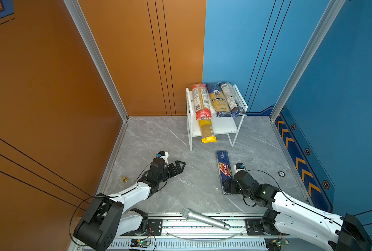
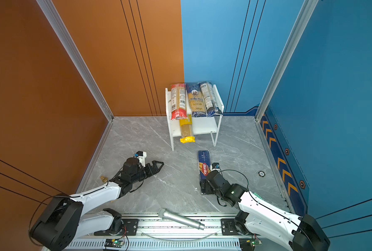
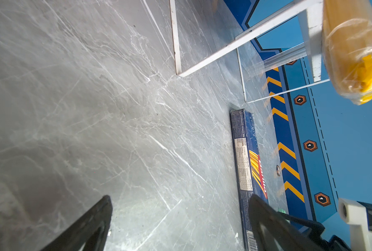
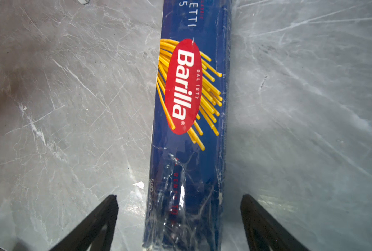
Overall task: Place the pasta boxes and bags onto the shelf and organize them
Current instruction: 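Lower the right gripper and grasp the blue Barilla box near its end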
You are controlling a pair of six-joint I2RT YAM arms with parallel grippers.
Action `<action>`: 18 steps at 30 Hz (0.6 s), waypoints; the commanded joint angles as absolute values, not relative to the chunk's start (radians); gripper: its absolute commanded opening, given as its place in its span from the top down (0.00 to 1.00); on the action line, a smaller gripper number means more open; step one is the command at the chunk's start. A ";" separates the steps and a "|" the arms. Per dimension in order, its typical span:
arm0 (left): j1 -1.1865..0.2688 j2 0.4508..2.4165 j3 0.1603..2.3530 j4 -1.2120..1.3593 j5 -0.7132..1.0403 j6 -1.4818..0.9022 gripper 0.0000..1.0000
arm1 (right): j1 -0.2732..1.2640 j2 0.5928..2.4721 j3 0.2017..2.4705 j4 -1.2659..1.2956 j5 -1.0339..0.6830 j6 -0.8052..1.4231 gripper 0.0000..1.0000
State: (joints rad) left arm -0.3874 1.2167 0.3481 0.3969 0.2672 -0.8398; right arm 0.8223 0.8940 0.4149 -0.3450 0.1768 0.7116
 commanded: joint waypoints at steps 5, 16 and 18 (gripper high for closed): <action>-0.394 1.229 0.375 0.399 0.290 -0.845 0.02 | 0.884 0.922 0.358 -0.256 0.306 0.750 0.13; -0.396 1.236 0.374 0.399 0.285 -0.841 0.02 | 0.924 0.976 0.291 -0.170 0.350 0.755 0.13; -0.397 1.238 0.375 0.399 0.284 -0.841 0.02 | 0.925 0.974 0.279 -0.159 0.351 0.757 0.13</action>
State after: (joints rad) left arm -0.3904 1.2270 0.3504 0.3977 0.2672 -0.8394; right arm 0.9184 0.9749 0.3023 -0.1928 0.3119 0.7383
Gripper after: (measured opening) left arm 0.979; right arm 0.869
